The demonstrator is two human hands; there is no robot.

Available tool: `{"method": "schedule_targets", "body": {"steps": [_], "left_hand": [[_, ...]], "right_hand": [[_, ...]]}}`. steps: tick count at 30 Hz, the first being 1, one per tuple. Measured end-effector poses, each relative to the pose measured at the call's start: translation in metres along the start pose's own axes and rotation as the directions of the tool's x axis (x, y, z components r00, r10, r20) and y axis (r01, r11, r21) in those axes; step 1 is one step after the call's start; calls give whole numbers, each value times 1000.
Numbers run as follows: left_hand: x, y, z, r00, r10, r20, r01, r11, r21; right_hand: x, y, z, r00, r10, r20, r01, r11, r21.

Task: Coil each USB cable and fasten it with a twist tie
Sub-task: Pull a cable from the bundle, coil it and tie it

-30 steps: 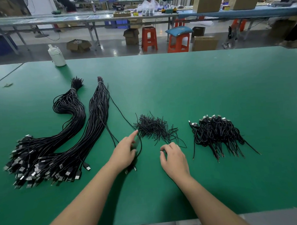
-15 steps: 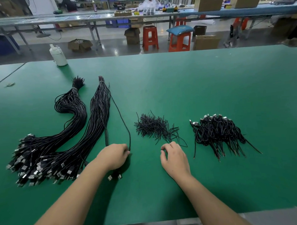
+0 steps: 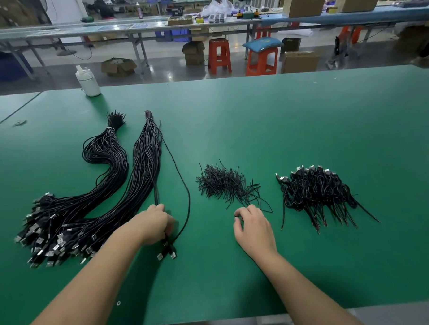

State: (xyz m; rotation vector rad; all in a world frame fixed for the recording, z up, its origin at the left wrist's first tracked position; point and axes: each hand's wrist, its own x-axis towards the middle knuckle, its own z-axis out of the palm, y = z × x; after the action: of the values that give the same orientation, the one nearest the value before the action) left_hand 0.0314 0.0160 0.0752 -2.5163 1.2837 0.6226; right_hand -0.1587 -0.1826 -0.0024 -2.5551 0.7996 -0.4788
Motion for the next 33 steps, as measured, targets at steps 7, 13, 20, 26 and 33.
{"method": "schedule_targets", "body": {"steps": [7, 13, 20, 26, 33], "left_hand": [[-7, -21, -5, 994, 38, -105, -74, 925, -372], [-14, -27, 0, 991, -130, 12, 127, 984, 128], [-13, 8, 4, 990, -125, 58, 132, 981, -142], [-18, 30, 6, 990, -129, -57, 130, 991, 7], [-34, 58, -19, 926, 102, -363, -73, 993, 93]], "right_hand": [[0, 0, 0, 1000, -5, -5, 5, 1000, 0], [0, 0, 0, 1000, -2, -5, 2, 1000, -3], [-1, -1, -1, 1000, -1, 0, 1, 1000, -13], [-1, -2, -3, 1000, 23, -8, -23, 999, 27], [-9, -18, -19, 984, -177, -33, 180, 969, 168]]}}
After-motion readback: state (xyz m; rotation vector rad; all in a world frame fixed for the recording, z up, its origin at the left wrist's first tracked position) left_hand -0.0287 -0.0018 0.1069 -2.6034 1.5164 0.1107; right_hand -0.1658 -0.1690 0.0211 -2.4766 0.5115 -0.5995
